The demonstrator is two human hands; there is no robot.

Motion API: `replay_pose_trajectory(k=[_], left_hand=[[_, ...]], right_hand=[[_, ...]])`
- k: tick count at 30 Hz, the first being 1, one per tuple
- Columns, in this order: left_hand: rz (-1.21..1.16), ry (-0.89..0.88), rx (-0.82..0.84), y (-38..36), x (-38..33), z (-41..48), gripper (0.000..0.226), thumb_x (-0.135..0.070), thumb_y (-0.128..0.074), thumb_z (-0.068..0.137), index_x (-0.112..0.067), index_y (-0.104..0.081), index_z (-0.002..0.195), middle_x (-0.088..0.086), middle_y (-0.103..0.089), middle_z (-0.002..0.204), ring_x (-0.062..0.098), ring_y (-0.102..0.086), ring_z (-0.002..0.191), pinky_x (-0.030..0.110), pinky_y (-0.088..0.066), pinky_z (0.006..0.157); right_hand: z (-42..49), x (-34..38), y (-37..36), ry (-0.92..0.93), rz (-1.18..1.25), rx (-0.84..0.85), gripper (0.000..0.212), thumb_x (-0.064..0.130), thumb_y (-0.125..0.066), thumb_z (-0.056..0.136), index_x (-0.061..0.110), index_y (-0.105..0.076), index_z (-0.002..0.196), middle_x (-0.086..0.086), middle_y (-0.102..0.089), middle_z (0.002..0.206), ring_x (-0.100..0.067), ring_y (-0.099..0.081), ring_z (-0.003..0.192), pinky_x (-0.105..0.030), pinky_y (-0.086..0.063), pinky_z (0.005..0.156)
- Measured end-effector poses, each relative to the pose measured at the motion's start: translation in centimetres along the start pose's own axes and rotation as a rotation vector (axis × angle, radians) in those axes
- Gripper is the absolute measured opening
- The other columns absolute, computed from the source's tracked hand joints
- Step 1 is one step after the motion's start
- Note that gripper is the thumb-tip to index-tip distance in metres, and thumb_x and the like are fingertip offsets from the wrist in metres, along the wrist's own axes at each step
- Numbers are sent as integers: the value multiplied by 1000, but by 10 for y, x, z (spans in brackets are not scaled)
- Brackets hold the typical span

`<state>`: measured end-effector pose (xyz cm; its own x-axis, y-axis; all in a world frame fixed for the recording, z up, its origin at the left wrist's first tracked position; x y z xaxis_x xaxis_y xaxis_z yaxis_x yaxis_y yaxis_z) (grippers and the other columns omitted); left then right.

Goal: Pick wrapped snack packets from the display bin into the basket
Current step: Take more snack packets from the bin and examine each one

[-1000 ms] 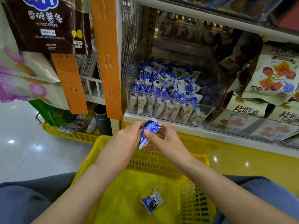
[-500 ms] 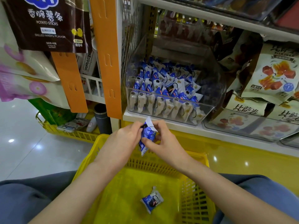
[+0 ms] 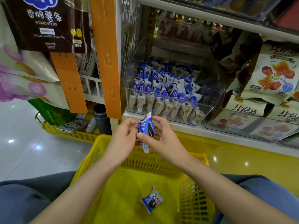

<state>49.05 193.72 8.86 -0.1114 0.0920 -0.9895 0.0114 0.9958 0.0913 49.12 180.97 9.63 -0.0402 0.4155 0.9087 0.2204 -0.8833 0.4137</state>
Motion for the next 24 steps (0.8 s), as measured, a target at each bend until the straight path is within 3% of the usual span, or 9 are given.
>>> replay_pose_trajectory(k=[4, 7, 10, 13, 17, 21, 24], left_hand=[[-89, 8, -32, 6, -4, 0, 20, -4, -39, 98, -6, -58, 92, 7, -67, 80, 6, -65, 61, 19, -53, 54], [-96, 23, -37, 8, -7, 0, 23, -11, -41, 98, -8, -64, 99, 10, -70, 92, 9, -67, 74, 20, -53, 61], [-289, 154, 14, 4, -11, -1, 33, -33, -38, 97, -14, -65, 99, 10, -71, 95, 20, -65, 86, 36, -53, 78], [-202, 111, 155, 1, -13, -6, 31, -40, -46, 91, -20, -65, 105, 2, -72, 99, 19, -66, 96, 37, -52, 86], [-187, 47, 198, 0, -15, -11, 22, -18, -52, 93, -20, -61, 112, -3, -71, 105, 10, -65, 98, 24, -52, 82], [-196, 54, 210, 3, -17, -10, 26, -16, -49, 95, -24, -55, 119, -5, -69, 109, 8, -64, 102, 28, -51, 90], [-158, 48, 185, 6, -19, -7, 27, -16, -47, 96, -19, -53, 122, 13, -65, 115, 14, -59, 97, 31, -48, 88]], right_hand=[[4, 10, 7, -4, 194, 105, 25, 19, -59, 88, 23, -51, 111, 8, -62, 109, 4, -58, 96, -8, -46, 82], [7, 13, 13, -22, 269, 81, 19, 16, -57, 90, 11, -59, 108, -7, -67, 104, -6, -61, 86, -10, -47, 68], [9, 11, 16, -58, 302, -28, 15, 16, -60, 88, 9, -62, 101, -18, -67, 104, -16, -63, 84, -25, -52, 74], [10, 8, 17, -41, 270, -135, 7, 18, -59, 89, 11, -60, 89, -15, -67, 91, -18, -60, 80, -37, -50, 79], [8, 11, 17, 9, 240, -163, 21, 23, -50, 93, 7, -56, 81, -13, -59, 78, -21, -52, 71, -36, -44, 66], [8, 16, 20, 91, 162, -172, 14, 20, -53, 92, 16, -59, 80, 2, -64, 72, -2, -57, 62, -16, -44, 55], [6, 24, 24, 171, 68, -141, 7, 17, -56, 90, 22, -61, 90, 10, -67, 79, 3, -61, 69, -14, -47, 62]])
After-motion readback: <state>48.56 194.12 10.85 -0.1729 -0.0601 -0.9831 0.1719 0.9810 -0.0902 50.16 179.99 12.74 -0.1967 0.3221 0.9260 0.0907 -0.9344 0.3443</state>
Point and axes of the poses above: each hand's wrist, its own z-axis towards the middle knuckle, its own y-axis out of the back of the hand, x = y × z, the point moved 2 cm from there along z, towards the middle knuckle
